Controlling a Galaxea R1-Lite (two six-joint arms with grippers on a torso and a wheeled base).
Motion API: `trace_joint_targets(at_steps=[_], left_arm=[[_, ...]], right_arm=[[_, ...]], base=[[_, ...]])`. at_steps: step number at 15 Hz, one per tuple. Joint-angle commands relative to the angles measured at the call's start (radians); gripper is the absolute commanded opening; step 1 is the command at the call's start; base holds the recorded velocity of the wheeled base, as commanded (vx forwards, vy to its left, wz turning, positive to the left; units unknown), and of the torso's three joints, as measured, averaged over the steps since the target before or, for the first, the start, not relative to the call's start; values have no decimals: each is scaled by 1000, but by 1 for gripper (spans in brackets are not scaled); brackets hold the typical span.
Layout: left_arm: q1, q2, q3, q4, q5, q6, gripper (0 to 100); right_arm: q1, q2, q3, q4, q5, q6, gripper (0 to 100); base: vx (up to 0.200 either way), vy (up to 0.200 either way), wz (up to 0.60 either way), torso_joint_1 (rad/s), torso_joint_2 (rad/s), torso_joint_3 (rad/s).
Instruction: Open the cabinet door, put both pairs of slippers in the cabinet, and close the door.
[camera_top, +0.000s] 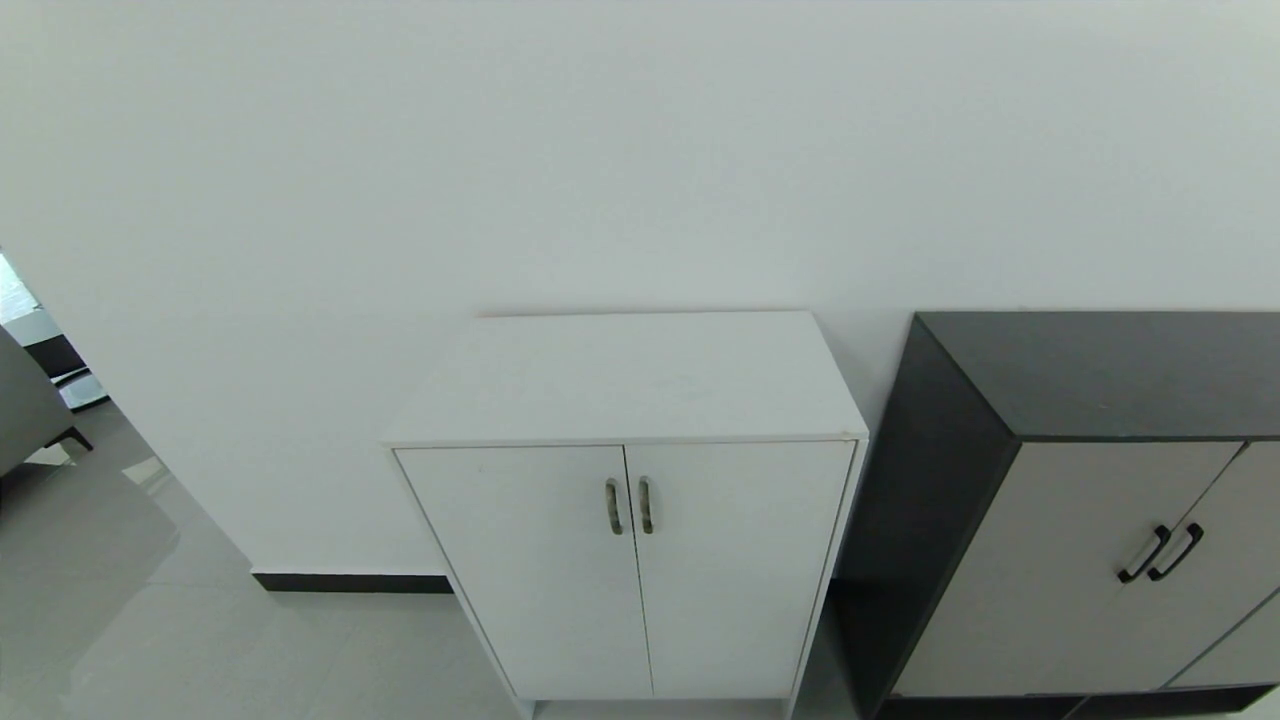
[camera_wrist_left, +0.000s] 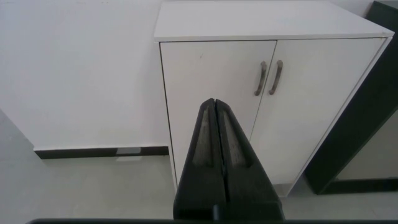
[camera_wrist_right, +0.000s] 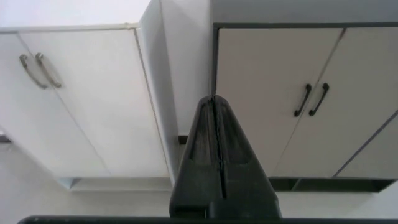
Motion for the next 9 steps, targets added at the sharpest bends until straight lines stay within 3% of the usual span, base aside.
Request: trace_joint_targets(at_steps=[1, 9], left_arm=[[0, 0, 0, 0, 0, 0, 0], [0, 0, 0, 0, 0, 0, 0]], right_arm=[[-6, -23, 0, 1, 0, 0, 0], [-6, -25, 0, 1, -2, 2, 0]], base=[[0, 0, 0, 0, 0, 0], [0, 0, 0, 0, 0, 0]])
